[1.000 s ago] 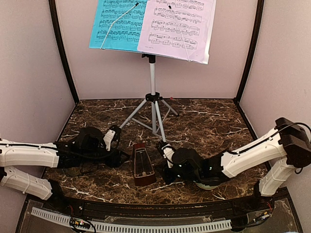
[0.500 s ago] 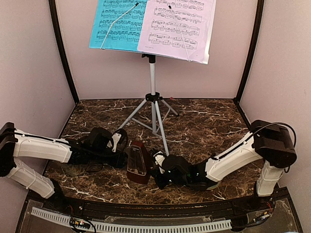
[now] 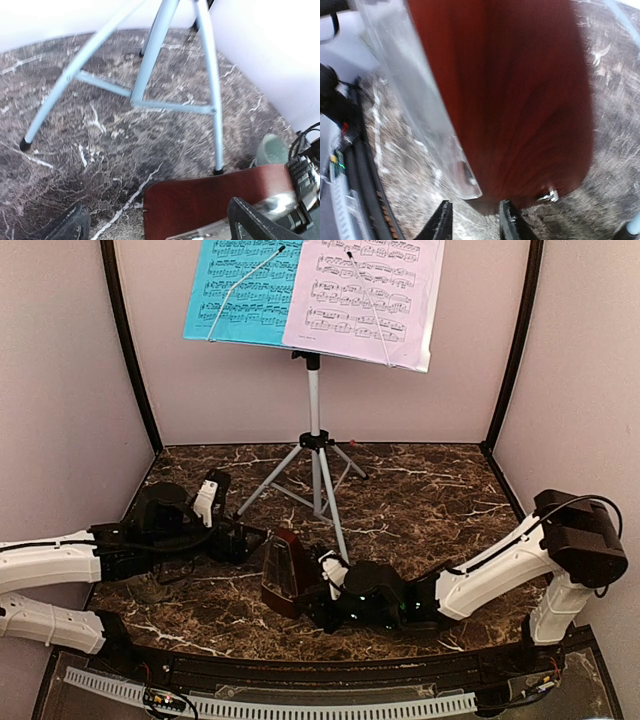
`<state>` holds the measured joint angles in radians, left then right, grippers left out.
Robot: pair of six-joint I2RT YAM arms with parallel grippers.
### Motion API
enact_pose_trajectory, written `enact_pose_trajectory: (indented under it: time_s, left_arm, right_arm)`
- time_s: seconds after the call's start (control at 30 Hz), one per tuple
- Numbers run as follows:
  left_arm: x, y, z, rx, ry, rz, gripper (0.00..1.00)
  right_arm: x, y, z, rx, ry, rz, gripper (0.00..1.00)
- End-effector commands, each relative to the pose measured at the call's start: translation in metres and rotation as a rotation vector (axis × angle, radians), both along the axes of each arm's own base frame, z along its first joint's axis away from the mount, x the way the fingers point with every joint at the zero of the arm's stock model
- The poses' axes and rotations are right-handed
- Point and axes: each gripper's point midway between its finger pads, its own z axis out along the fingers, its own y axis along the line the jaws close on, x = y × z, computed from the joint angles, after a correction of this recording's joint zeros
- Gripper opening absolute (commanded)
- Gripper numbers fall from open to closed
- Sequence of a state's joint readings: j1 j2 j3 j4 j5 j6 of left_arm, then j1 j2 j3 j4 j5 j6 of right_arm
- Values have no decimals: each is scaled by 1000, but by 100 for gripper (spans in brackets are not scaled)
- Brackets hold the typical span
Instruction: Set up the instrument practice props
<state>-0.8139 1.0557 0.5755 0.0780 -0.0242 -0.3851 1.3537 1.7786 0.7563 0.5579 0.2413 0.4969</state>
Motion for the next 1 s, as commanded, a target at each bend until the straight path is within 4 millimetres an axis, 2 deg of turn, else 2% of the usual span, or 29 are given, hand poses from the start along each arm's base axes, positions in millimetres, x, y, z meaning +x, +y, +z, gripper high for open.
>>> enact_pose_trajectory:
  time_s: [0.0, 0.13, 0.27, 0.4, 0.53, 0.8, 0.87, 0.97]
  left_arm:
    - [-16, 15, 13, -11, -43, -15, 99]
    - [-35, 14, 37, -118, -66, -75, 99]
    - [-44, 15, 50, -169, -92, -52, 99]
    - [-58, -1, 49, -127, -104, -72, 99]
    - [-67, -21, 33, -51, -92, -94, 99]
    - [-61, -40, 12, -9, -77, -18, 99]
    - [-56, -42, 4, 10, -67, 16, 99]
    - [-49, -43, -2, 42, -71, 67, 99]
  right_arm:
    - [6, -9, 42, 132, -30, -48, 40]
    - [18, -31, 47, 91, -71, -119, 58]
    - [27, -48, 60, 100, -89, -172, 74]
    - [36, -59, 63, 86, -98, -223, 86]
    - [42, -70, 65, 96, -96, -285, 99]
    - [60, -95, 70, 126, -103, -469, 100]
    - [66, -108, 70, 130, -118, -568, 100]
    - [65, -105, 71, 97, -140, -546, 100]
